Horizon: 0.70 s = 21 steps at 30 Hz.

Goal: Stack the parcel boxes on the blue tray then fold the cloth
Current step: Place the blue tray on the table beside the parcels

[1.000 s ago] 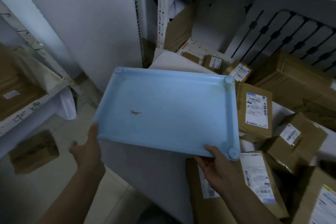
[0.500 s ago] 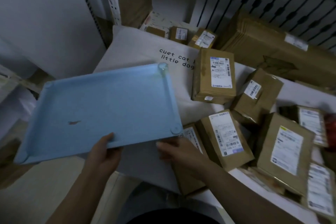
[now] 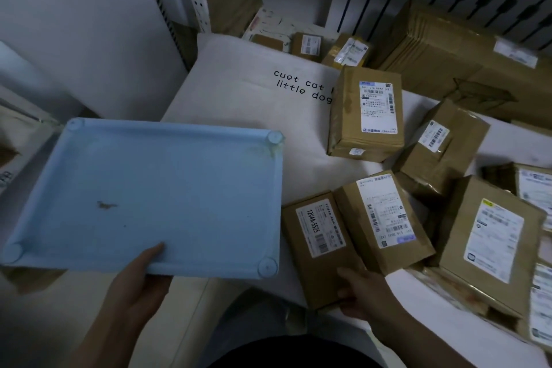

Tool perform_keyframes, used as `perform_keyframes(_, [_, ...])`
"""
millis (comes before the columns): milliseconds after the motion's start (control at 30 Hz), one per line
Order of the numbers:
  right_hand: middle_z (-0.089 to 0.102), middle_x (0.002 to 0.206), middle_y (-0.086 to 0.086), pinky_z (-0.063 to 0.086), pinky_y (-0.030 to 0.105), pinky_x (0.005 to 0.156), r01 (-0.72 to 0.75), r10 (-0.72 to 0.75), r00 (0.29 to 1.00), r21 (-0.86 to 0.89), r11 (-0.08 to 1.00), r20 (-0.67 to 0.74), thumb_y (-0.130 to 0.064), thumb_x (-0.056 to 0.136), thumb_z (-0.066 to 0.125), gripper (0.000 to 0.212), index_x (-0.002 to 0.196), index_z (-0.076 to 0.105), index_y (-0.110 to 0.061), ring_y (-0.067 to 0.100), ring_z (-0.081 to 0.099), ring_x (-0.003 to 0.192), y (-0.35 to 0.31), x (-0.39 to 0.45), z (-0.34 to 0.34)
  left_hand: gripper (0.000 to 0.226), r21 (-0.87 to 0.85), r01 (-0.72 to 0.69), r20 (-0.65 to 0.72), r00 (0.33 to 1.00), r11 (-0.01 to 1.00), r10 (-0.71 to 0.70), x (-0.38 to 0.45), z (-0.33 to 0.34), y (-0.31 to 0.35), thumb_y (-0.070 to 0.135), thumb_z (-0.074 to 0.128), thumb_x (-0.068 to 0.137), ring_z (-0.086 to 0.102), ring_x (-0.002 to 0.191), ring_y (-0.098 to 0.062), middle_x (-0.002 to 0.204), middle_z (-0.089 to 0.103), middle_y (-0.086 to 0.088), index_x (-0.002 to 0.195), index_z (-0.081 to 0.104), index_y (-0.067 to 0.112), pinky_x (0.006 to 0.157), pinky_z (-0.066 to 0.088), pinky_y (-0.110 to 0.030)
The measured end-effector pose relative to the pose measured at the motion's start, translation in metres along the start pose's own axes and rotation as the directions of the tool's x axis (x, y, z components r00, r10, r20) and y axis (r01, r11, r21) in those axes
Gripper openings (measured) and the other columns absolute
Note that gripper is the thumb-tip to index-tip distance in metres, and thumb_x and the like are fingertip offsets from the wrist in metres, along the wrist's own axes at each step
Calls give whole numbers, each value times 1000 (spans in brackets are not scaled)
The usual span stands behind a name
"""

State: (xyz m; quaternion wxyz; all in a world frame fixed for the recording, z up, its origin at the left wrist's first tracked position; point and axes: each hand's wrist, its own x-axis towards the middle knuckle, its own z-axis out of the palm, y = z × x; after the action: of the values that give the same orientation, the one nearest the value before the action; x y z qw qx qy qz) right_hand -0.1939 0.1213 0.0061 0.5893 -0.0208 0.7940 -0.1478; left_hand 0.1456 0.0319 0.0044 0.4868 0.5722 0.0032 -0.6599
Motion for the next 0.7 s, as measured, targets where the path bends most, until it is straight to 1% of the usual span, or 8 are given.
perform_keyframes(100, [66,105,12,51,48,97,144,-138,987,61,988,-85,-23,94,63,11,97,65,-13,30,62,101,-6,1,14,44,15,-7,-12,1000,1000,8,-4,-9,4,-2,49,95,71,99,-20,121,70,-2,132,59,20,79,59,-41])
perform_keyframes(167, [66,105,17,52,44,92,243,-238,969,100,965,-60,-17,94,60,12,92,69,-9,30,63,101,-19,4,28,43,25,8,-57,998,1000,-7,-4,-17,6,-2,51,93,70,101,-20,125,68,-4,130,60,18,78,59,-41])
perform_keyframes(233, [65,103,22,50,38,87,289,-295,956,237,928,-11,-11,94,55,16,96,68,-2,30,62,100,-45,9,42,35,46,31,-74,997,998,-28,-6,-24,8,-3,51,93,70,100,-21,123,69,-6,115,69,16,79,58,-42])
perform_keyframes(333, [69,105,12,49,36,94,321,-365,931,418,850,27,-17,98,49,23,111,66,-8,23,63,103,-95,23,62,32,106,51,-78,996,993,-43,-13,-32,8,-4,50,92,71,98,-22,116,72,-5,105,74,14,78,57,-44])
perform_keyframes(367, [69,105,10,49,35,92,342,-391,920,419,841,33,-22,99,47,25,113,65,-10,22,63,101,-111,29,67,32,126,55,-80,996,991,-45,-14,-35,8,-4,51,91,71,96,-21,117,71,-6,110,71,12,76,58,-43])
perform_keyframes(467, [65,89,5,44,30,77,385,-443,896,418,823,46,-26,99,48,23,93,66,-14,19,54,84,-163,46,75,33,159,65,-69,996,985,-54,-19,-39,2,-6,51,90,74,86,-20,110,73,-6,115,64,11,68,61,-37])
perform_keyframes(600, [58,134,7,29,33,116,393,-499,855,453,800,140,-19,103,45,32,129,56,-3,17,49,127,-218,55,70,36,185,65,-51,997,981,-56,-20,-30,-15,-9,50,90,74,83,-22,102,76,-5,119,61,7,62,62,-34])
perform_keyframes(700, [58,136,12,33,36,116,479,-552,827,374,794,112,-19,101,52,32,126,58,-1,21,51,130,-223,42,64,44,178,97,-33,995,979,-93,-12,-22,-31,-11,52,87,73,88,-26,108,74,-9,129,56,3,61,61,-34])
